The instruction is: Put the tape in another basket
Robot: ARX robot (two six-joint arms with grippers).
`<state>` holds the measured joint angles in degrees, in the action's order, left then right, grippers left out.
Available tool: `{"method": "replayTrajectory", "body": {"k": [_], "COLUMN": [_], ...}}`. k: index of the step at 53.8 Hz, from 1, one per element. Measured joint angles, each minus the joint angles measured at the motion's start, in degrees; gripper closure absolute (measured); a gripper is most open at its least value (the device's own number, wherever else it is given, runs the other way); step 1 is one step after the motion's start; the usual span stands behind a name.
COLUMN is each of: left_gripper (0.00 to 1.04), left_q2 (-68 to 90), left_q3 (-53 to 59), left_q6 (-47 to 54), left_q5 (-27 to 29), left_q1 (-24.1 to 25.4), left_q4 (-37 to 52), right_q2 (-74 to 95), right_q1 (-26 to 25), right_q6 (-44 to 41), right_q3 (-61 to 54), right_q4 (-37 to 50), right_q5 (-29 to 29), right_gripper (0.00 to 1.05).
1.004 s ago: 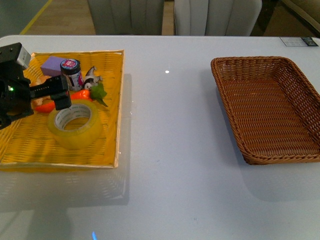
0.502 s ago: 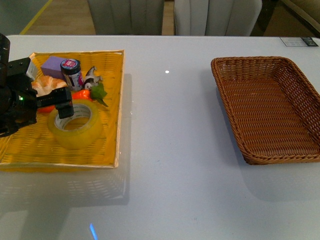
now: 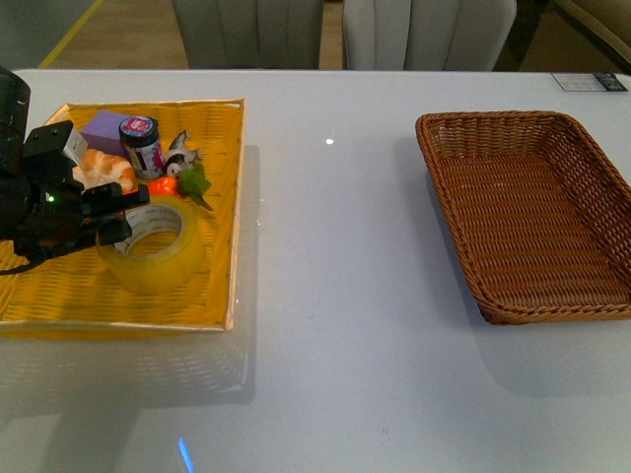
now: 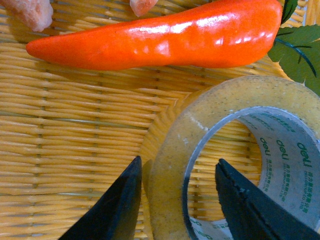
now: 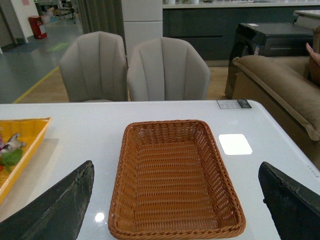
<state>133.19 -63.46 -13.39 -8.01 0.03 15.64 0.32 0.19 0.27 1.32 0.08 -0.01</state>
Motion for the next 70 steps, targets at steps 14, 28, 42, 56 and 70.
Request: {"method": "replayTrajectory", "body": {"k": [14,28,42,56,70], "left_gripper": [0.90,0.90,0.90,0.90,0.90], "left_q2": [-0.59,-8.15,-18.34,-22.95,-24.44], "left_q3": [0.46,4.39,4.26,-0.76,-2.29], "left_q6": [-0.96,-2.01,-4.33,-6.97,-8.57], "left_q5": [-0.02,-1.66,-3.65,-5.14,-5.16], "left_q1": [0.35,1.51,0.00,-9.55,-22.01], "left_q4": [0.39,1.31,0.50,-2.99,-3.82], "right_q2": [0.00,0.00,0.00,0.00,0.00], "right_q1": [0.00,0.00,0.00,0.00,0.00], "right_q6": [0.00,0.00,0.00,0.00,0.00], "right_q3": [0.00,0.00,0.00,0.00,0.00], "right_q4": [0.00,0.00,0.00,0.00,0.00], "right_q5": [0.00,0.00,0.00,0.00,0.00], "right_gripper": [0.09,0.09,0.09,0.09,0.09]}}
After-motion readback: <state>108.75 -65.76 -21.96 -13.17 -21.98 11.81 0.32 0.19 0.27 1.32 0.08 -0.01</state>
